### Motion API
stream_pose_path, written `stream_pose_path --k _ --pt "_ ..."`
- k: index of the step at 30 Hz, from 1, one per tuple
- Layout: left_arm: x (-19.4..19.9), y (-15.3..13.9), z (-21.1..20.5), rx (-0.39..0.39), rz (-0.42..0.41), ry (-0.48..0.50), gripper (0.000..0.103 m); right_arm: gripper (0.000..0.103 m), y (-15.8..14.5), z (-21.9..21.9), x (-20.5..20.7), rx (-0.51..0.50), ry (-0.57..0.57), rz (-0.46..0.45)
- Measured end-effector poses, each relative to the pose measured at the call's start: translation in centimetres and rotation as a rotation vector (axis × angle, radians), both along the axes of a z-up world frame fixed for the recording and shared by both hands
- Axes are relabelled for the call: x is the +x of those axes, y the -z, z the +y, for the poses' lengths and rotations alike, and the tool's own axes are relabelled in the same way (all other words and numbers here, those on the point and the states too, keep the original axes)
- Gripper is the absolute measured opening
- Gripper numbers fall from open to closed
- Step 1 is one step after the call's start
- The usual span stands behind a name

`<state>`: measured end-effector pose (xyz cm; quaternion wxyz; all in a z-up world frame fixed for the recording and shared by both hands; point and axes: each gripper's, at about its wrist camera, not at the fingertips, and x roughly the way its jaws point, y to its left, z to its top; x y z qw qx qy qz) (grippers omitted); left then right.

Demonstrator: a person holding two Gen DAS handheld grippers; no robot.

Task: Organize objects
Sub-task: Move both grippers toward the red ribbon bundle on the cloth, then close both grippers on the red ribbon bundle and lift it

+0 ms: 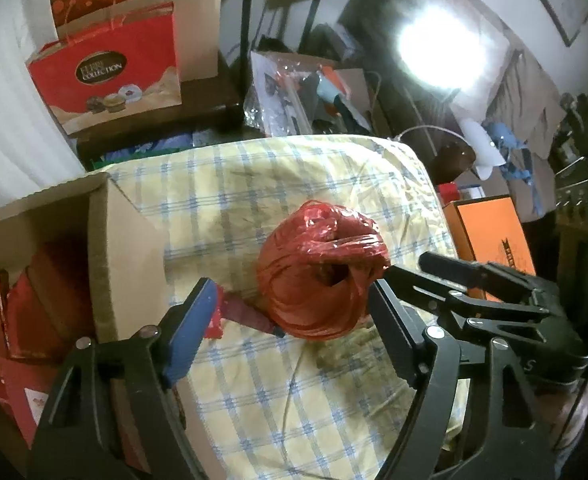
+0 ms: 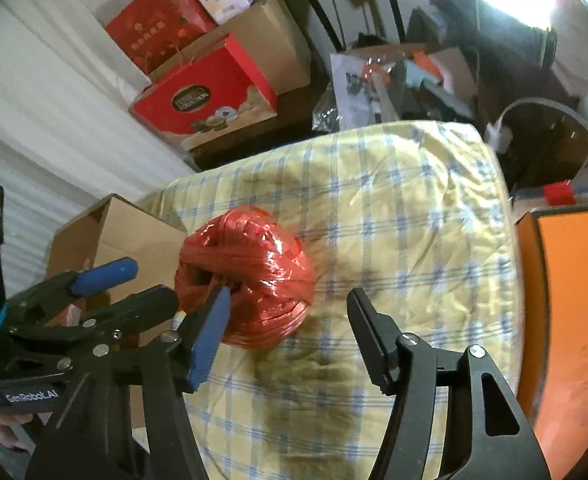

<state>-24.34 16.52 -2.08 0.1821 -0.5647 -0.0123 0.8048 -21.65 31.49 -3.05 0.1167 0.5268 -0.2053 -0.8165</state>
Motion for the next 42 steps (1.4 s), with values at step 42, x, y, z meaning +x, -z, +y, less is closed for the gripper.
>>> stream_pose_path --k 42 --pt "-1.0 1.9 -1.0 0.3 -0.134 -0.144 0.061 0.049 0.6 1.9 2.0 -0.323 0.11 0.013"
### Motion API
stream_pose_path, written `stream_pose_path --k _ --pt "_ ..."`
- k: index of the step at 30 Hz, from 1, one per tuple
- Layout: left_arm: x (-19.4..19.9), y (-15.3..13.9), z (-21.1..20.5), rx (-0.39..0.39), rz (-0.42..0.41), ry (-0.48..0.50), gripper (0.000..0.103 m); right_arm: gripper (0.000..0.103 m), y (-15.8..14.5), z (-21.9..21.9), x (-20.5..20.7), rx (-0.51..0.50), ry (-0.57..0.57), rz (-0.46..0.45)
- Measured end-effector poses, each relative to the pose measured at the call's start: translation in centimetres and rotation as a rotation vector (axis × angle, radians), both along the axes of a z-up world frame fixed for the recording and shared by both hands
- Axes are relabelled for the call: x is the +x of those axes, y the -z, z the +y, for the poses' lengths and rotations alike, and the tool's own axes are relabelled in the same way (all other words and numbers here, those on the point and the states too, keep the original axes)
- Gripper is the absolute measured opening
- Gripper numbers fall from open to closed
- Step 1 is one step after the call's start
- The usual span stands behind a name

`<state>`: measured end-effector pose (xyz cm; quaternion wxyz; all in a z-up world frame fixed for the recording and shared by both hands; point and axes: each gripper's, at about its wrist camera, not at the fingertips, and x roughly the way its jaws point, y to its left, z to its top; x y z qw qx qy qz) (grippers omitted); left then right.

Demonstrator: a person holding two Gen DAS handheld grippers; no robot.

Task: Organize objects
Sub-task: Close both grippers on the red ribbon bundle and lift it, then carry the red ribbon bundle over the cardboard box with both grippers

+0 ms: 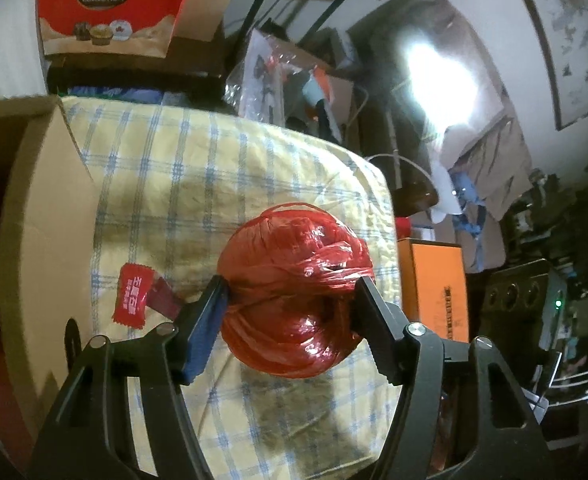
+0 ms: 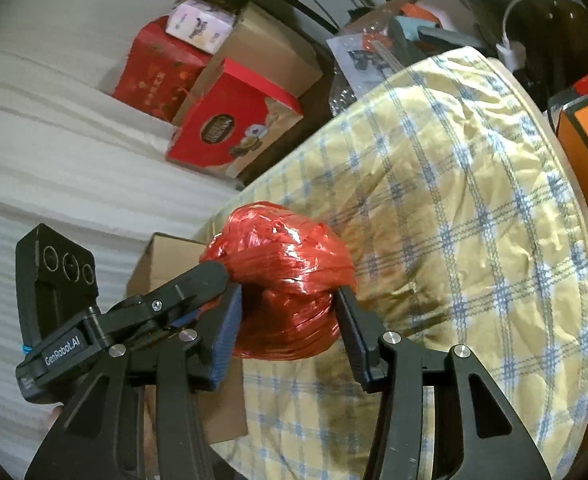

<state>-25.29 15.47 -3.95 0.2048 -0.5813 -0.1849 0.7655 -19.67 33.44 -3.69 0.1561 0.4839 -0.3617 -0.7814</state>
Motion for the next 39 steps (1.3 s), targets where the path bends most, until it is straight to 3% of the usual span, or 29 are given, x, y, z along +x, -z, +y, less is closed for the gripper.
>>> stream_pose_path --k 9,16,28,39 --pt "2.3 -6.0 -2.0 0.041 0.118 -0.014 0.061 0.049 -6.7 -2.5 1.5 0.068 -0.038 0.097" --pt "3.6 -9.3 -5.0 0.057 0.167 -0.044 0.061 0.049 -9.8 -5.5 2.1 0.096 -0.079 0.139" --pt "6.1 -11.4 -11.9 0.076 0.203 -0.126 0.061 0.049 -12.1 -12.6 2.1 0.117 -0.176 0.167" --pt "7.8 -10.4 -20.9 0.092 0.196 -0.238 0.061 0.049 -11.8 -21.1 0.7 0.143 -0.302 0.159"
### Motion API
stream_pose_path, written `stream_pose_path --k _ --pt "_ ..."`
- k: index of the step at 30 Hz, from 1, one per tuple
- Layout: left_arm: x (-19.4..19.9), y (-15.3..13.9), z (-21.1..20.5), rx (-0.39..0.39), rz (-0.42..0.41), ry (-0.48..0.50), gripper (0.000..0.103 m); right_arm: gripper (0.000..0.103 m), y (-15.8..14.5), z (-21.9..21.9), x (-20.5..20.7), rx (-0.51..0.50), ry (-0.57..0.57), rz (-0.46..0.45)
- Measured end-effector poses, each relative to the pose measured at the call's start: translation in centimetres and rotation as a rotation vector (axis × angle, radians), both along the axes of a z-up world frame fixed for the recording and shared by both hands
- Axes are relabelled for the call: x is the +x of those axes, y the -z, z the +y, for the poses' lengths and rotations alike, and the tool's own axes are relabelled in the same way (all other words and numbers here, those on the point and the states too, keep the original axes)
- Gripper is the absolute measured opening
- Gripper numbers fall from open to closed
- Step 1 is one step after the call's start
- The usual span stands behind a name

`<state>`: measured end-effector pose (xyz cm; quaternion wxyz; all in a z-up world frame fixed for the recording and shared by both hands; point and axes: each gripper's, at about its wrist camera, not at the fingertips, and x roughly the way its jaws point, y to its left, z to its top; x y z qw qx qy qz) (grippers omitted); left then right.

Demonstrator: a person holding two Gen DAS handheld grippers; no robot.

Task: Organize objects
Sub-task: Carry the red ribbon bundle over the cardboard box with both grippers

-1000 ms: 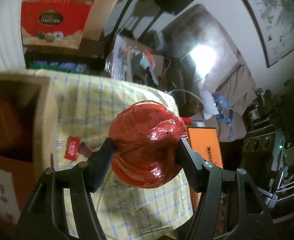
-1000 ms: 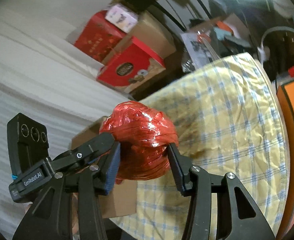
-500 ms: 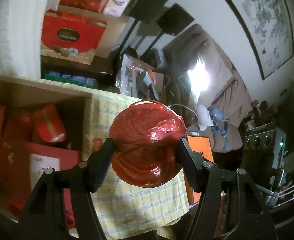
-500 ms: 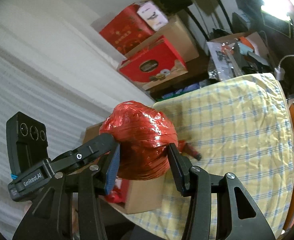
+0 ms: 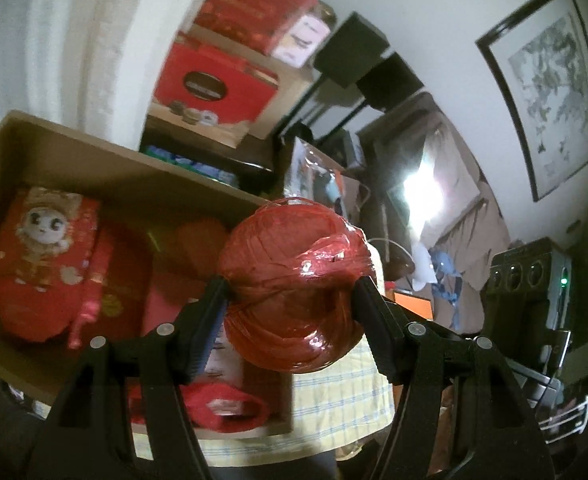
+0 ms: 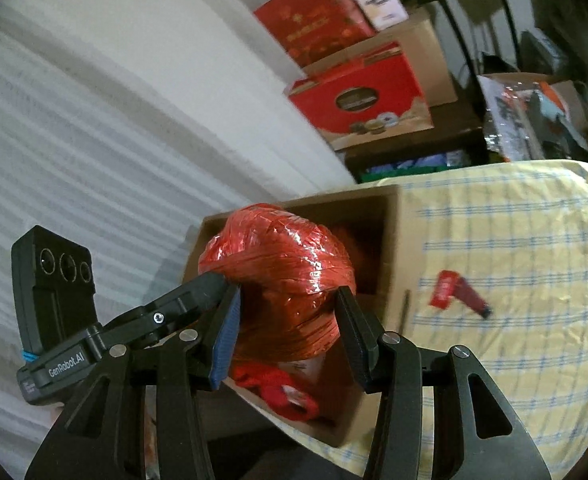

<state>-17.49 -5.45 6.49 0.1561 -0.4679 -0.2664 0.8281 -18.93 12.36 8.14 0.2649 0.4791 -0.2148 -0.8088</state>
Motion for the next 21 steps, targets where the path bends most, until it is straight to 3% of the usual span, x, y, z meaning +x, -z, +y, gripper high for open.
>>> stream_pose_path --k 21 --pt "0.1 1.2 -9.6 0.005 -0.02 -0.12 0.061 0.048 1.4 -9.6 -3.5 0.017 -0.096 -0.017"
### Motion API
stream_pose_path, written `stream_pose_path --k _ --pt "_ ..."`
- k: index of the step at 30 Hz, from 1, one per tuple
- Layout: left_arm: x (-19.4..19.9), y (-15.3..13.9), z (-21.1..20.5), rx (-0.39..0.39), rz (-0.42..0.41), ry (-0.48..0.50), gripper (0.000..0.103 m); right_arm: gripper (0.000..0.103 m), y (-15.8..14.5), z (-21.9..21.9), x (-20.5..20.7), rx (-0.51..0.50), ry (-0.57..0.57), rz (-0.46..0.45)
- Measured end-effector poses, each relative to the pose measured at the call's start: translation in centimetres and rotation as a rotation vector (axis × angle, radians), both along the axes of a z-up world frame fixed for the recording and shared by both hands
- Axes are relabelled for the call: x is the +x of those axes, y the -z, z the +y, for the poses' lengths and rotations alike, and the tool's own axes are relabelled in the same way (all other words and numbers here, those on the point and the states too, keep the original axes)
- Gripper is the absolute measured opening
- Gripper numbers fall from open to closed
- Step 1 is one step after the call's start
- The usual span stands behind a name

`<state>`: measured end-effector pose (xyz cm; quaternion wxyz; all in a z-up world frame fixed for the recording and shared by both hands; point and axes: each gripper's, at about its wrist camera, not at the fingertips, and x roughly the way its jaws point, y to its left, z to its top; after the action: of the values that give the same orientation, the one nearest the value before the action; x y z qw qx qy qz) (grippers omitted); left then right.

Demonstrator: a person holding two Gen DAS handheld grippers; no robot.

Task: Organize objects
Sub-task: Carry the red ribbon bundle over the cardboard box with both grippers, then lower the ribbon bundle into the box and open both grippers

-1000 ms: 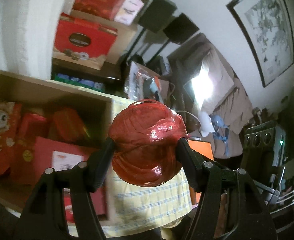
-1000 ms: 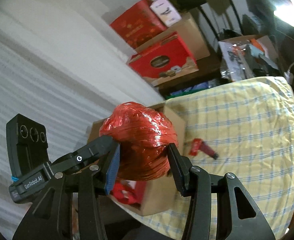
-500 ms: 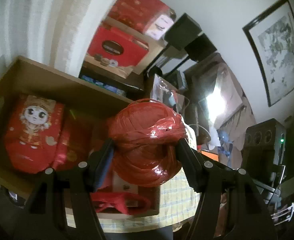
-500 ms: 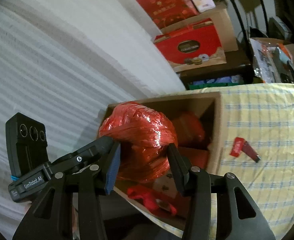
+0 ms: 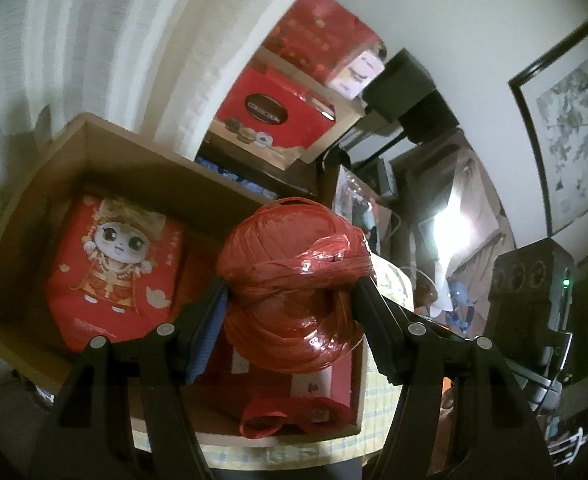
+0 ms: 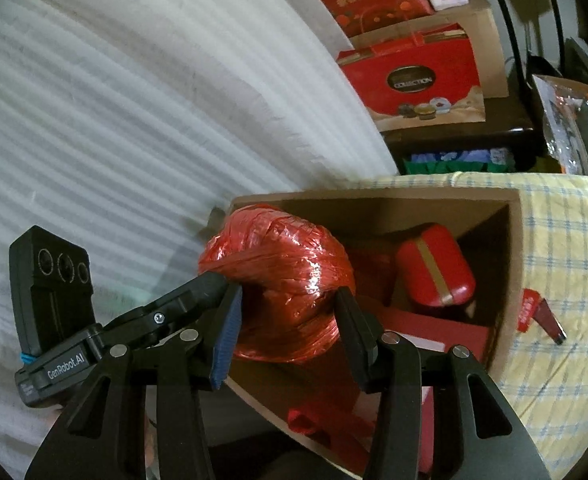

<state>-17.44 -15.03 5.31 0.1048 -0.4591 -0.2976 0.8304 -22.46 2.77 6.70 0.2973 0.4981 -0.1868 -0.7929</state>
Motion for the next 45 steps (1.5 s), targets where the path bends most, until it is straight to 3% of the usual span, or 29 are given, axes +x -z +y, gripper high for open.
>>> stream_pose_path --k 7,21,29,33,37,45 --pt "-1.4 1.2 -1.7 -0.008 -0.005 -0.017 0.061 0.047 1.4 -1.8 -2.0 0.023 -0.013 -0.003" --pt "-5.6 8.2 -2.2 0.05 -0.11 -0.035 0.061 0.047 7.1 -1.9 -6.6 0.08 -0.009 -0.091" --pt "-6.5 10.8 -1.5 0.076 -0.159 -0.013 0.061 0.046 8.7 -1.0 -7.0 0.107 0.011 -0.123" --pt "-6.4 11.0 -1.1 0.089 -0.161 0.001 0.061 0.047 8.3 -0.8 -6.7 0.132 0.013 -0.109" --pt "-6.2 10.1 -1.2 0.073 -0.147 -0.002 0.072 0.055 7.3 -0.3 -6.0 0.152 0.006 -0.073" --pt "-4.7 7.3 -0.8 -0.028 -0.104 0.003 0.087 0.057 3.9 2.3 -3.8 0.194 0.021 0.029"
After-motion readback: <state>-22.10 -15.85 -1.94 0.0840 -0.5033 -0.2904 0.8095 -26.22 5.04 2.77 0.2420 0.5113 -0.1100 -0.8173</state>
